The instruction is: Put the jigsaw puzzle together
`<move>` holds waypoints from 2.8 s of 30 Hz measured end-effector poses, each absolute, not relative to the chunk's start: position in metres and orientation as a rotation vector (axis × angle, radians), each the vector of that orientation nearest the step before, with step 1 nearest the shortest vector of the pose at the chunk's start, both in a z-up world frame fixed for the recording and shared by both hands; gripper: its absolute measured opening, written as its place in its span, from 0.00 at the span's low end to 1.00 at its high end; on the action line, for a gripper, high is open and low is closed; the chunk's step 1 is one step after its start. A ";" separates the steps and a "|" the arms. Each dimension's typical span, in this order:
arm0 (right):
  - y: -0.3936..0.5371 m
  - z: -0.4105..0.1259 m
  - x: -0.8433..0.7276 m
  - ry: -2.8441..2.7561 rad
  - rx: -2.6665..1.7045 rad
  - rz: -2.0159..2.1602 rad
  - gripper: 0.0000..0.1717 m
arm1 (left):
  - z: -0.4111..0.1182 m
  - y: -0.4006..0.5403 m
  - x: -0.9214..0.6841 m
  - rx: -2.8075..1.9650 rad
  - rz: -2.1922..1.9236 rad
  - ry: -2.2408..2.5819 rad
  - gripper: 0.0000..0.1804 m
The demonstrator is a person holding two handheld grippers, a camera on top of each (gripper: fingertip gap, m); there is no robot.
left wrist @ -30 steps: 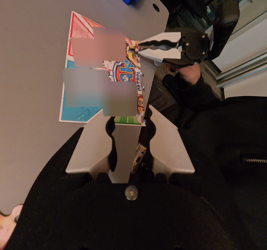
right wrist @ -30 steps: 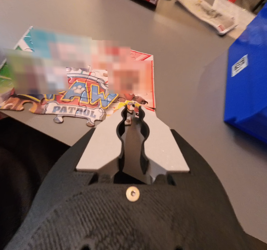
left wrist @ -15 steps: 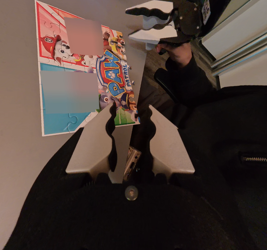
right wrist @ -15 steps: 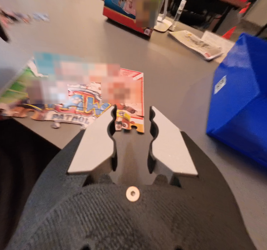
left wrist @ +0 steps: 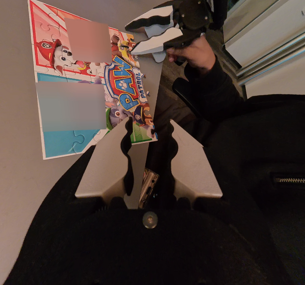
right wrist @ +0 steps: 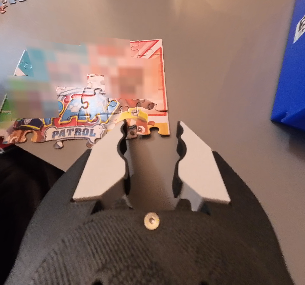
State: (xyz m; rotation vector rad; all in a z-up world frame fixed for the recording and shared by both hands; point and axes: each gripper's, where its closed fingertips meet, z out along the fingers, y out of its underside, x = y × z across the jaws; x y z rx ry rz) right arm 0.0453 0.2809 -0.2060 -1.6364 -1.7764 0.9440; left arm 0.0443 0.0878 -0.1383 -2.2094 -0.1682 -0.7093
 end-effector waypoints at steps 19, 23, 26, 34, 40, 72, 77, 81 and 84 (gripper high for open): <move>0.276 -0.164 0.058 -1.752 -1.705 1.385 0.15 | -0.133 0.086 0.041 -2.187 -0.705 -0.175 0.22; 0.286 -0.163 0.060 -1.731 -1.677 1.332 0.20 | -0.133 0.086 0.041 -2.187 -0.705 -0.174 0.22; 0.287 -0.177 0.056 -1.756 -1.673 1.189 0.37 | -0.133 0.087 0.042 -2.186 -0.708 -0.173 0.22; 0.278 -0.207 0.048 -1.865 -1.648 0.941 0.38 | -0.135 0.088 0.044 -2.194 -0.708 -0.165 0.22; 0.288 -0.209 0.052 -1.883 -1.632 0.801 0.22 | -0.139 0.094 0.048 -2.190 -0.715 -0.169 0.22; 0.224 -0.210 0.082 -2.092 -1.569 0.825 0.23 | -0.216 0.140 -0.098 -2.439 0.130 -0.457 0.48; 0.186 -0.209 0.057 -2.117 -1.476 0.939 0.21 | -0.194 0.146 -0.107 -2.339 0.143 -0.409 0.42; 0.159 -0.192 0.051 -2.161 -1.368 1.152 0.21 | -0.163 0.148 -0.053 -2.185 0.056 -0.203 0.41; 0.163 -0.175 0.059 -2.118 -1.292 1.268 0.28 | -0.164 0.137 -0.031 -2.190 0.037 -0.169 0.40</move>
